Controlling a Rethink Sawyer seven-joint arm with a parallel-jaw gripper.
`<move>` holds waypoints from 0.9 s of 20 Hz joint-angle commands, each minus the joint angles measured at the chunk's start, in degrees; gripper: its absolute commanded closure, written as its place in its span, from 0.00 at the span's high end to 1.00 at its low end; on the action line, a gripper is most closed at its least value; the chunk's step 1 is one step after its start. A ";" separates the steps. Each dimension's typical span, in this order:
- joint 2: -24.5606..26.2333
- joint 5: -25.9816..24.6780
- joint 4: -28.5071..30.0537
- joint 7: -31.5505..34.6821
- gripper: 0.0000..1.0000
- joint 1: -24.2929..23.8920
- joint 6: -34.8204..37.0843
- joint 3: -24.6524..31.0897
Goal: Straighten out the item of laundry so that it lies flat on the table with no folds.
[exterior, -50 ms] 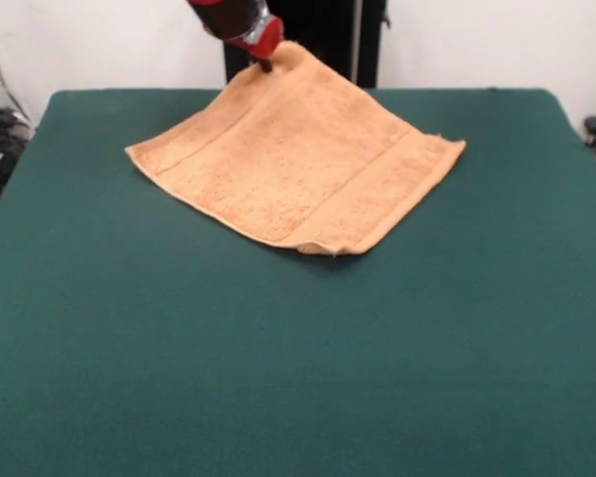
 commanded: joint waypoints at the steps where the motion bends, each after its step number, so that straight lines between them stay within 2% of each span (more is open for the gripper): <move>1: 0.50 4.50 -7.25 16.48 0.00 3.32 6.08 0.55; 2: -0.05 5.03 -6.81 16.28 1.00 3.24 3.93 1.03; 18: 0.05 10.09 -12.89 18.26 1.00 7.13 6.93 4.64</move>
